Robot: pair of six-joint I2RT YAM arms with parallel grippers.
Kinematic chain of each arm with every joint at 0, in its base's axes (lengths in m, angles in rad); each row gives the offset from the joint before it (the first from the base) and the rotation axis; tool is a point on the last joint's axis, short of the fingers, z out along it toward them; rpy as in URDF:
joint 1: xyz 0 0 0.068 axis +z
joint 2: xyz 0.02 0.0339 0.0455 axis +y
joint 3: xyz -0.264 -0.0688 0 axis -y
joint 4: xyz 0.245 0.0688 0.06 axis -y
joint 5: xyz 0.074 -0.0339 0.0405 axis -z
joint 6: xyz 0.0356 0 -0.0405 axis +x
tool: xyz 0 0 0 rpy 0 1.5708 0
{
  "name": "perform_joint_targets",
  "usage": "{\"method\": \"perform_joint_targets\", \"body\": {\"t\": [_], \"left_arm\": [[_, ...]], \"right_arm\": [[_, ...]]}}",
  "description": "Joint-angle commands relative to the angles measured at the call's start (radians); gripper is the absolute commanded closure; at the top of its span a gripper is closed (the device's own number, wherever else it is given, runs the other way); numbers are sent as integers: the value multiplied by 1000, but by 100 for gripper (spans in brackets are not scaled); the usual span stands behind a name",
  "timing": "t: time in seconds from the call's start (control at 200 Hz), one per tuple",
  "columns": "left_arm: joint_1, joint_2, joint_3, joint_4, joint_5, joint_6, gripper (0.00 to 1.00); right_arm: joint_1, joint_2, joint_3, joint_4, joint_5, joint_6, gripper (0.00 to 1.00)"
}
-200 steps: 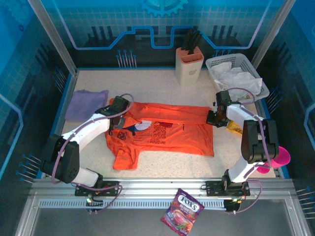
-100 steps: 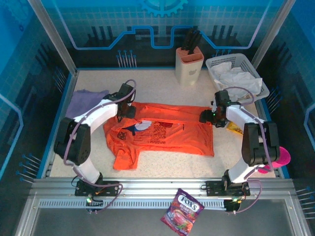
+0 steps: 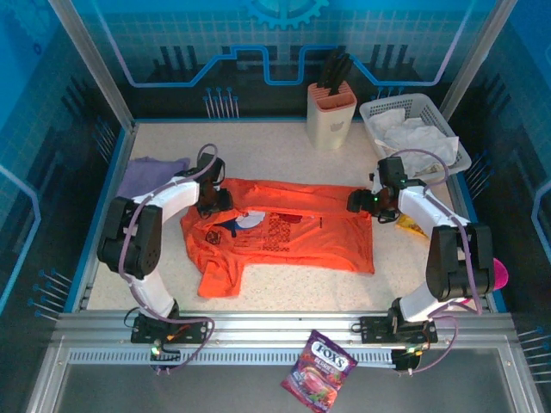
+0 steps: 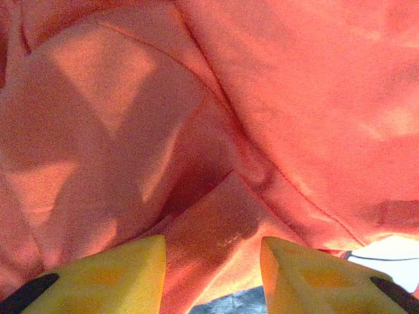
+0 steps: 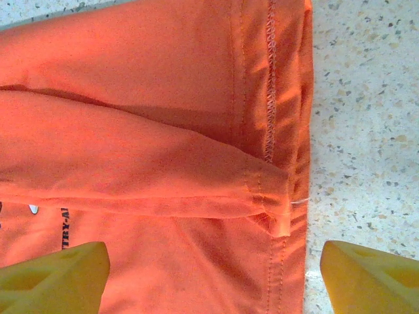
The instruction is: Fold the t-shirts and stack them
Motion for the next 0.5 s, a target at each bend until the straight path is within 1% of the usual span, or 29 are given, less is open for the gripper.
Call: {"method": "perform_joint_targets", "body": {"t": [0.0, 0.155, 0.32, 0.495], "left_arm": [[6, -44, 1, 38, 20, -1, 56], [7, 1, 28, 37, 25, 37, 55], [7, 45, 34, 39, -10, 75, 55], [6, 62, 35, 37, 6, 81, 57]], "right_arm": [[15, -13, 8, -5, -21, 3, 15], [18, -7, 10, -8, -20, 4, 15], [19, -8, 21, -22, -13, -3, 14], [19, -4, 31, -28, -8, -9, 14]]}}
